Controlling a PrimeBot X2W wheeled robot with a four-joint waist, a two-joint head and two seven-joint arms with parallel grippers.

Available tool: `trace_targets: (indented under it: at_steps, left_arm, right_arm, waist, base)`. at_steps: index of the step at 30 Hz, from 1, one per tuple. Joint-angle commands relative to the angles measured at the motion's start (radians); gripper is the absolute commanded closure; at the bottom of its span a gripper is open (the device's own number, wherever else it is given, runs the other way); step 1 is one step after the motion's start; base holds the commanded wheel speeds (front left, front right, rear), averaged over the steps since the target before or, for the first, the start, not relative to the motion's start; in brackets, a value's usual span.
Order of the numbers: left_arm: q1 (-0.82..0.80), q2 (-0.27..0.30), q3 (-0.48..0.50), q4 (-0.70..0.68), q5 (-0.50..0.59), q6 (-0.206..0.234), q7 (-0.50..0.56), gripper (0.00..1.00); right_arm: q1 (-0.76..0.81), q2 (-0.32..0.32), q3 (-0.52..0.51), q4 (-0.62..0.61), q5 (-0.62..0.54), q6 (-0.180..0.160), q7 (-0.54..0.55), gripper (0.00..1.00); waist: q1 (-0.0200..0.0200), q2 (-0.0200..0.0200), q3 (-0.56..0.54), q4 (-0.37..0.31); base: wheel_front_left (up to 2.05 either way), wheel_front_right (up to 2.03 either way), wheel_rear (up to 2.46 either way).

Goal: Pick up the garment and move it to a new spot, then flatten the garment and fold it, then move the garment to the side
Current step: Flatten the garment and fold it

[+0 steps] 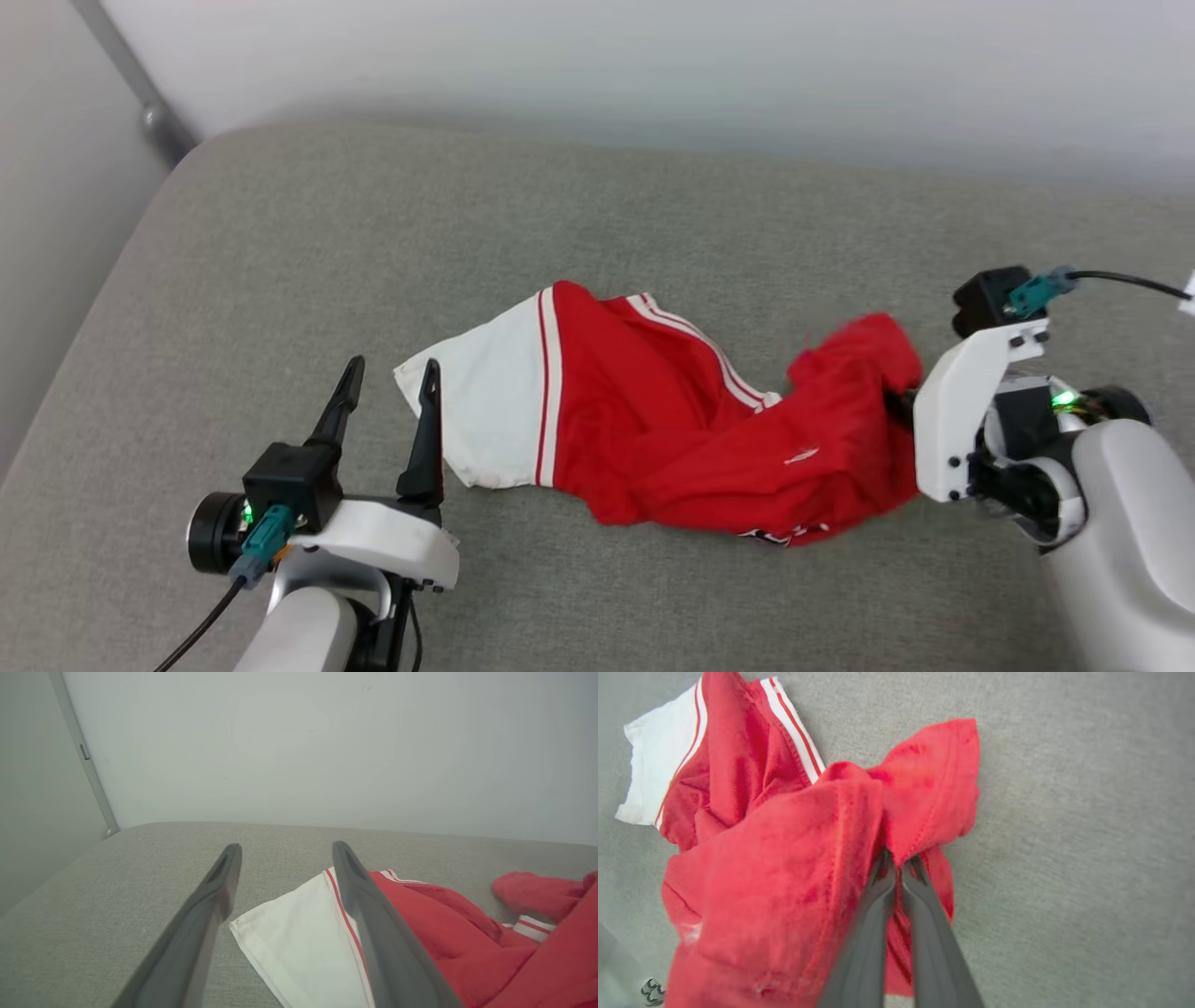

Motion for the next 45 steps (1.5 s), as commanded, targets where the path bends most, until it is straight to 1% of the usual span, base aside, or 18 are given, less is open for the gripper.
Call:
trace_targets:
  at_steps: [1, 5, 8, 12, 14, 16, 17, 20, 21, 22, 25, 29, 31, 33, 36, 39, 42, 45]
  left_arm:
    - [0.018, 0.005, 0.004, -0.003, 0.001, 0.007, -0.003, 0.0]
    - [0.051, 0.022, 0.011, -0.011, -0.004, 0.019, 0.008, 0.0]
    - [0.077, 0.03, 0.011, -0.022, -0.007, 0.029, 0.02, 0.0]
    - [0.108, 0.039, 0.01, -0.04, -0.007, 0.04, 0.036, 0.0]
    - [0.126, 0.046, 0.012, -0.046, -0.011, 0.046, 0.046, 0.0]
    - [0.139, 0.052, 0.013, -0.058, -0.014, 0.053, 0.055, 0.0]
    - [0.139, 0.052, 0.013, -0.058, -0.014, 0.053, 0.055, 0.0]
    - [0.157, 0.06, 0.015, -0.071, -0.016, 0.06, 0.07, 0.0]
    - [0.162, 0.064, 0.015, -0.075, -0.016, 0.06, 0.073, 0.0]
    - [0.167, 0.066, 0.016, -0.077, -0.018, 0.062, 0.077, 0.0]
    - [0.179, 0.074, 0.016, -0.083, -0.02, 0.068, 0.086, 0.0]
    - [0.192, 0.08, 0.019, -0.095, -0.023, 0.074, 0.091, 0.0]
    - [0.196, 0.081, 0.019, -0.101, -0.024, 0.079, 0.093, 0.0]
    - [0.196, 0.082, 0.019, -0.106, -0.027, 0.079, 0.094, 0.0]
    - [0.186, 0.08, 0.02, -0.113, -0.029, 0.082, 0.088, 0.0]
    - [0.16, 0.077, 0.015, -0.12, -0.025, 0.077, 0.083, 0.0]
    - [0.124, 0.069, 0.003, -0.126, -0.017, 0.067, 0.079, 0.0]
    - [0.082, 0.059, -0.009, -0.121, -0.013, 0.053, 0.066, 0.0]
  right_arm:
    - [0.029, -0.019, -0.006, -0.04, -0.01, 0.0, -0.023, 1.0]
    - [0.105, -0.046, -0.058, -0.178, -0.042, 0.0, -0.056, 1.0]
    - [0.214, -0.046, -0.128, -0.283, -0.078, 0.0, -0.053, 1.0]
    - [0.416, 0.009, -0.242, -0.404, -0.116, 0.0, -0.05, 1.0]
    - [0.531, 0.059, -0.29, -0.431, -0.132, 0.0, -0.046, 1.0]
    - [0.627, 0.097, -0.322, -0.437, -0.144, 0.0, -0.044, 1.0]
    - [0.627, 0.097, -0.322, -0.437, -0.144, 0.0, -0.044, 1.0]
    - [0.726, 0.138, -0.338, -0.407, -0.132, 0.0, -0.076, 1.0]
    - [0.746, 0.147, -0.331, -0.386, -0.126, 0.0, -0.092, 0.6]
    - [0.754, 0.152, -0.322, -0.371, -0.126, 0.0, -0.117, 0.0]
    - [0.743, 0.158, -0.307, -0.348, -0.1, 0.0, -0.217, 0.0]
    - [0.713, 0.16, -0.322, -0.369, -0.073, 0.0, -0.369, 0.0]
    - [0.696, 0.159, -0.336, -0.39, -0.073, 0.0, -0.427, 0.0]
    - [0.675, 0.16, -0.344, -0.403, -0.069, 0.0, -0.453, 0.0]
    - [0.617, 0.135, -0.37, -0.396, -0.081, 0.0, -0.437, 0.0]
    - [0.532, 0.093, -0.366, -0.349, -0.066, 0.0, -0.379, 0.0]
    - [0.432, 0.039, -0.335, -0.291, -0.051, 0.0, -0.28, 0.0]
    - [0.345, 0.0, -0.284, -0.251, -0.029, 0.0, -0.162, 0.0]
  waist:
    - [-0.0001, 0.0, -0.034, -0.033]
    - [-0.0001, 0.0, -0.077, -0.074]
    - [-0.0001, 0.0, -0.104, -0.101]
    - [-0.0001, 0.0, -0.132, -0.119]
    - [-0.0001, 0.0, -0.146, -0.127]
    - [-0.0001, 0.0, -0.15, -0.132]
    - [-0.0001, 0.0, -0.15, -0.132]
    - [-0.0001, 0.0, -0.151, -0.142]
    - [-0.0001, 0.0, -0.151, -0.146]
    - [-0.0001, 0.0, -0.151, -0.149]
    - [-0.0001, 0.0, -0.153, -0.159]
    - [-0.0001, 0.0, -0.156, -0.166]
    - [-0.0001, 0.0, -0.158, -0.168]
    - [-0.0001, 0.0, -0.158, -0.169]
    - [-0.0001, 0.0, -0.151, -0.167]
    - [-0.0001, 0.0, -0.128, -0.157]
    - [-0.0001, 0.0, -0.081, -0.13]
    - [-0.0001, 0.0, -0.034, -0.103]
  base:
    - [0.0, 0.0, 0.0]
    - [0.0, 0.0, 0.0]
    - [0.0, 0.0, 0.0]
    - [0.0, 0.0, 0.0]
    - [0.0, 0.0, 0.0]
    - [0.0, 0.0, 0.0]
    - [0.0, 0.0, 0.0]
    - [0.0, 0.0, 0.0]
    - [0.0, 0.0, 0.0]
    - [0.0, 0.0, 0.0]
    - [0.0, 0.0, 0.0]
    - [0.0, 0.0, 0.0]
    - [0.0, 0.0, 0.0]
    - [0.0, 0.0, 0.0]
    - [0.0, 0.0, 0.0]
    - [0.0, 0.0, 0.0]
    - [0.0, 0.0, 0.0]
    - [0.0, 0.0, 0.0]
